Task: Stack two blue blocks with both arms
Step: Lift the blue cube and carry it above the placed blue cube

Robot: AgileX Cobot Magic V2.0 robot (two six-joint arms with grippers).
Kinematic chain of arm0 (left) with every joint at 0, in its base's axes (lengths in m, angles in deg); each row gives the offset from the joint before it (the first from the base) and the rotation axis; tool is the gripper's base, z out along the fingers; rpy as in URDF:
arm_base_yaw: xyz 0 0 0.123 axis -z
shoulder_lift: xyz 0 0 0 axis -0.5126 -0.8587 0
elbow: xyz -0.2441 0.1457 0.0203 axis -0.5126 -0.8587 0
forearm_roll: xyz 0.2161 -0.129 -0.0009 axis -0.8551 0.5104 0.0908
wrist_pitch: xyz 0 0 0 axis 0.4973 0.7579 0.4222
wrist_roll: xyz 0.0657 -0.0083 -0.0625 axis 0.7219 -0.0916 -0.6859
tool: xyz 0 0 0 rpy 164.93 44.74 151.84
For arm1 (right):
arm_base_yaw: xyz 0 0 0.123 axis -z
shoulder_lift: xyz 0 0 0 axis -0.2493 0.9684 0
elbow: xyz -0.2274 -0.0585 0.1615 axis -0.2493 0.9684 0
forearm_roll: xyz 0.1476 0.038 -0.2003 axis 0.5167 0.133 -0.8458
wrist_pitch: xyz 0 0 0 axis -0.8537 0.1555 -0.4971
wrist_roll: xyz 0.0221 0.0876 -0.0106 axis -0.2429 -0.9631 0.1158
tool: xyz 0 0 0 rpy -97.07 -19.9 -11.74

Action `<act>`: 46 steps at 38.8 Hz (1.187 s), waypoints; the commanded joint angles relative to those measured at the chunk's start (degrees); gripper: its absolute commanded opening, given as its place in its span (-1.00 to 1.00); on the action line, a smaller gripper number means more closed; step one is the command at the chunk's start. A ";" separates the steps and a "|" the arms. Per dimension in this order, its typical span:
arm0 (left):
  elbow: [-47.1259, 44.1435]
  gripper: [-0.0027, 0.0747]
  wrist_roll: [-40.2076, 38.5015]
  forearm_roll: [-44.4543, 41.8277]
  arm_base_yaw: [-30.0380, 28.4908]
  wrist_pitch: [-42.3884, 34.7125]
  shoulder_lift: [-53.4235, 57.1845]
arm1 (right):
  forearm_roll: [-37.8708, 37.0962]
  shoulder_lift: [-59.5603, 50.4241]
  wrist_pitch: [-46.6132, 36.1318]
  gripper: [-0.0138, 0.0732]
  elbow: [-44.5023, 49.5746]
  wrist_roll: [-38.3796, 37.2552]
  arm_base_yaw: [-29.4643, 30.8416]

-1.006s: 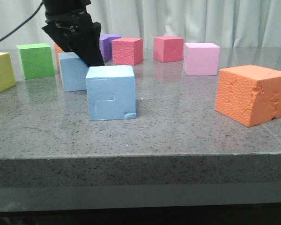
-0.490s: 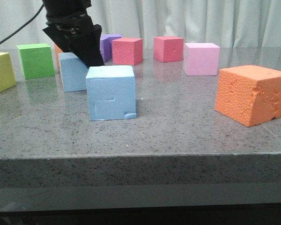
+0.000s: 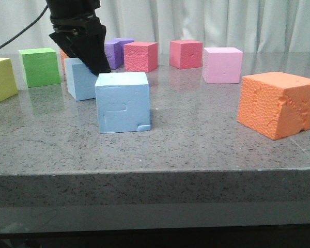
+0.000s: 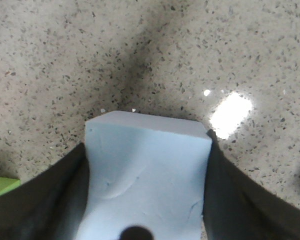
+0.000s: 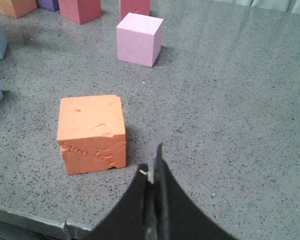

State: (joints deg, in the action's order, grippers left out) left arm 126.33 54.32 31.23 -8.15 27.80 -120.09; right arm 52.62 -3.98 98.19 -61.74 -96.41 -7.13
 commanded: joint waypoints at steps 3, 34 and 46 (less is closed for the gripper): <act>4.26 -0.04 -3.98 1.35 0.51 1.73 3.80 | -1.60 0.36 -4.45 -0.82 -1.33 0.40 0.43; 6.22 -0.04 -21.70 11.87 1.51 1.73 19.85 | -1.60 0.36 -4.45 -0.82 -1.33 0.40 0.43; -5.77 -0.04 -21.70 11.62 5.24 1.73 23.18 | -1.60 0.36 -4.45 -0.82 -1.33 0.40 0.43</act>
State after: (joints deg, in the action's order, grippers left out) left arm 121.68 33.28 41.31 -4.46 28.96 -99.86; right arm 52.62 -3.98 98.19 -61.74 -96.41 -7.13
